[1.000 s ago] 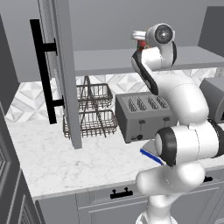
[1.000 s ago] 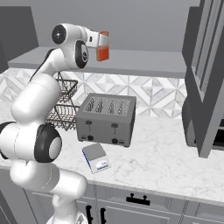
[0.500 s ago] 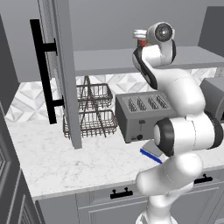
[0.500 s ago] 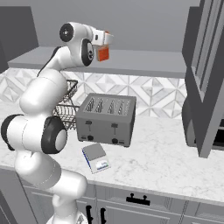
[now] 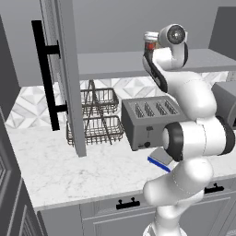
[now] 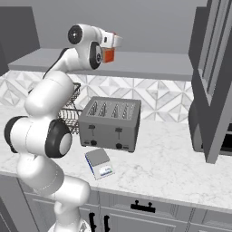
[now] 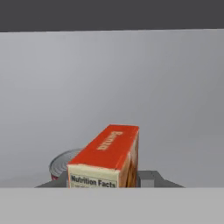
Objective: Pick the boxed food and place it on the digital scale for weighing, and close the cabinet.
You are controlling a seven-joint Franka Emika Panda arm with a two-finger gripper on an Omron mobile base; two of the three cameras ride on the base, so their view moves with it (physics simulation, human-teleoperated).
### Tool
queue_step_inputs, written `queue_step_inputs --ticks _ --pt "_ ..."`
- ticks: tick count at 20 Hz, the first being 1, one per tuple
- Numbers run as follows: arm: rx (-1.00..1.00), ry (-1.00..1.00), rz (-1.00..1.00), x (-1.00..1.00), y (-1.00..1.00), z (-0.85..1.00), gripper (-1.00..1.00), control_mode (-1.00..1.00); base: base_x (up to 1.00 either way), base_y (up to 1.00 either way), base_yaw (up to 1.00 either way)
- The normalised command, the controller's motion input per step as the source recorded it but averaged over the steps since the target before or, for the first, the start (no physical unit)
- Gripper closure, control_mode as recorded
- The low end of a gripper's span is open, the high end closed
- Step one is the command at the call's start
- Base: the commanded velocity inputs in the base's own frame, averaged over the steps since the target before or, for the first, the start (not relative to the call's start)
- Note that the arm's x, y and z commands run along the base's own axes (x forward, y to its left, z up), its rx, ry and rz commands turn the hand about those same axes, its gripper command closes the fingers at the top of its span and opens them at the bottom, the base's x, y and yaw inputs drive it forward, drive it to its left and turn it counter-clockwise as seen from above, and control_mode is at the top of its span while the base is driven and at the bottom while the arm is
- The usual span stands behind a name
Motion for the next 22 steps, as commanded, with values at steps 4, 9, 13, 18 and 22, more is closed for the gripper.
queue_step_inputs --ticks 4,9,13,18,22 --pt "0.0 0.0 0.0 -0.24 -0.16 0.0 1.0 -1.0 0.0 0.0 0.0" --pt "0.0 -0.03 0.0 -0.87 -0.02 0.0 1.0 -1.0 0.0 0.0 0.0" --pt "0.0 0.0 0.0 -0.89 -0.01 0.0 1.0 -1.0 0.0 0.0 0.0" --pt "0.0 0.0 0.0 -1.0 0.0 0.0 1.0 -1.0 0.0 0.0 0.0" --pt "0.0 0.06 0.02 -1.0 -0.06 -0.14 1.0 -1.0 0.0 0.0 0.0"
